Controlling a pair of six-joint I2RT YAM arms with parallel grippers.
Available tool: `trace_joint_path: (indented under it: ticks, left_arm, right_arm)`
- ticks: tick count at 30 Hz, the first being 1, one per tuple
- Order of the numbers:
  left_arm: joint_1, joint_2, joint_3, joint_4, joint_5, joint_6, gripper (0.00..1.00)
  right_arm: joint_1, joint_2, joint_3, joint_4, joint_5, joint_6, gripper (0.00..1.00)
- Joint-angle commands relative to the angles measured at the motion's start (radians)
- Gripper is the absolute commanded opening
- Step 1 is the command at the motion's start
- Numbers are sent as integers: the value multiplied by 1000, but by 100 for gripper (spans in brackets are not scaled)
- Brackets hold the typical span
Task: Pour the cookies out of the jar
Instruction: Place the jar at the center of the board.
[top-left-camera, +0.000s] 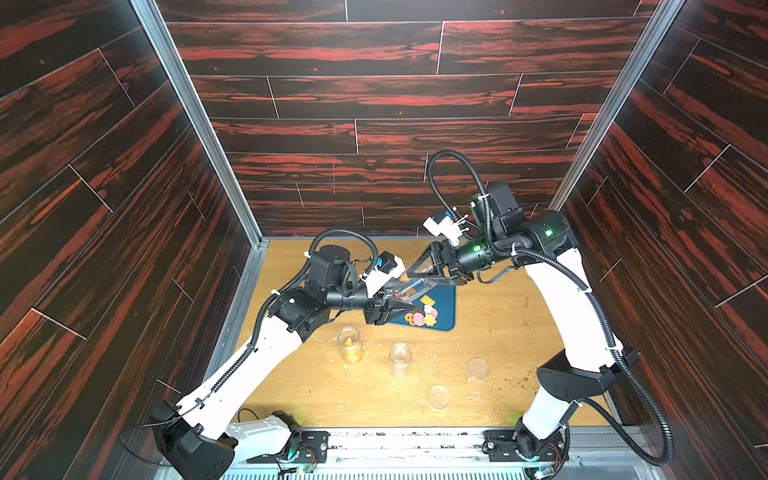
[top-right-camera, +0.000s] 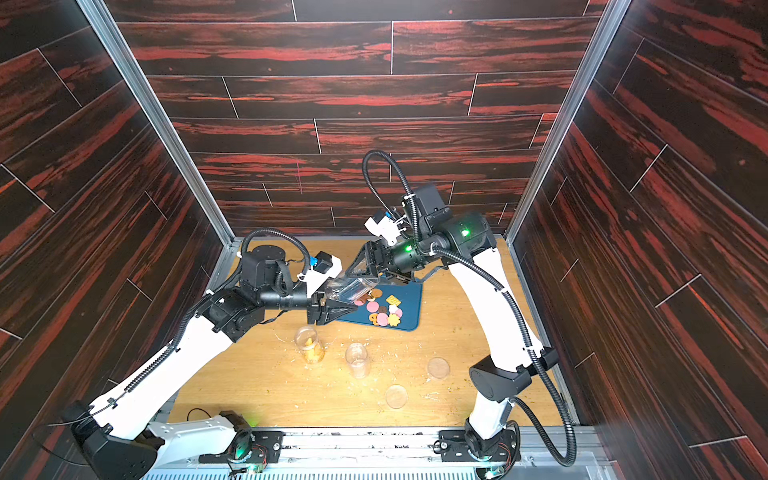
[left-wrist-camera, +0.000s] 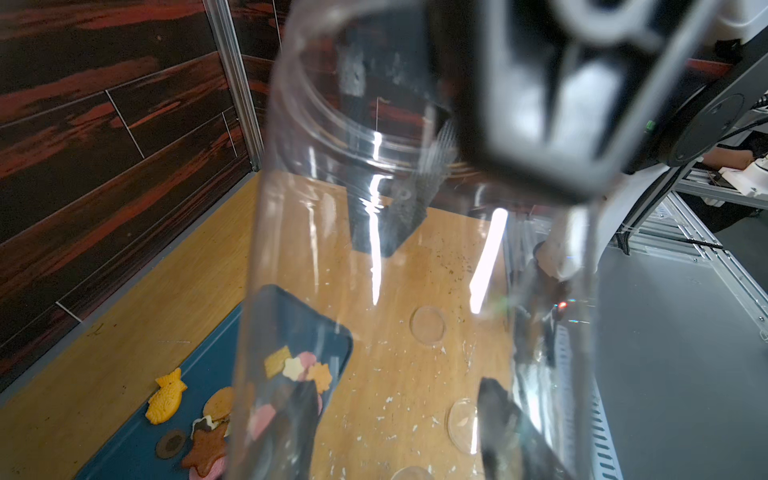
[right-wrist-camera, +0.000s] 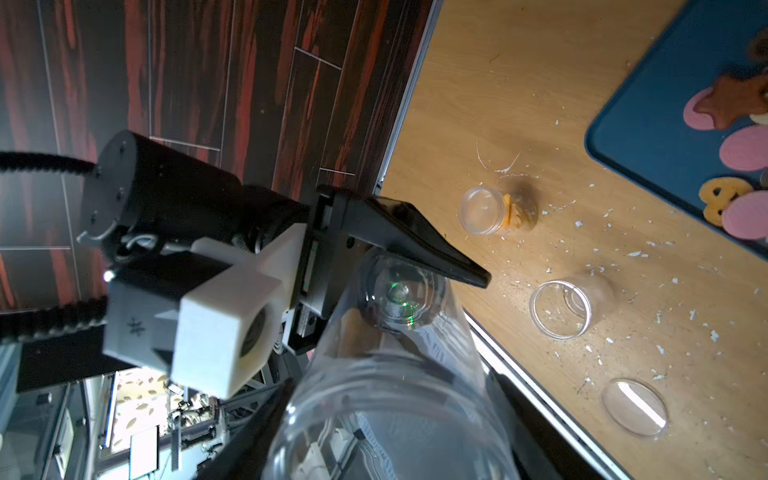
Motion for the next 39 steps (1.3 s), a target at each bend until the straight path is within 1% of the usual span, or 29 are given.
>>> trace_joint_path:
  ticks: [1, 7, 9, 10, 11, 12, 13, 16, 20, 21, 23, 24, 32, 39]
  left_arm:
    - [-4, -29, 30, -15, 3, 28, 36]
    - [-6, -37, 23, -23, -4, 34, 37]
    - [-6, -41, 20, -27, -10, 37, 44]
    - [-6, -43, 19, -29, -15, 36, 49]
    - [-6, -45, 17, -31, -19, 39, 57]
    - [-7, -46, 16, -32, -23, 40, 62]
    - [-7, -47, 15, -35, -25, 41, 65]
    - [-7, -50, 15, -38, -31, 43, 73]
    - [-7, -52, 14, -39, -37, 45, 75]
    - [-7, -52, 14, -40, -40, 45, 84]
    - [-7, -52, 14, -43, -48, 49, 98]
    - [-7, -53, 15, -46, -55, 53, 100]
    - [-7, -69, 31, -96, -109, 100, 100]
    - [-2, -136, 11, -117, -146, 122, 100]
  right_arm:
    - [8, 18, 8, -37, -17, -5, 68]
    - [8, 14, 8, -23, -12, 3, 67]
    - [7, 12, 9, -20, -11, 7, 66]
    - [8, 13, 8, -19, -11, 7, 66]
    - [8, 12, 9, -16, -11, 9, 67]
    - [8, 12, 9, -14, -10, 10, 66]
    - [8, 12, 9, -11, -10, 10, 66]
    - [8, 11, 9, -9, -10, 13, 66]
    - [8, 10, 7, -7, -9, 13, 66]
    - [7, 10, 7, -6, -10, 15, 66]
    - [9, 10, 3, -7, -8, 13, 66]
    - [8, 8, -1, -7, -7, 13, 66]
    - [6, 3, -44, -8, 29, -10, 66]
    - [-34, -39, -188, 15, 96, -46, 68]
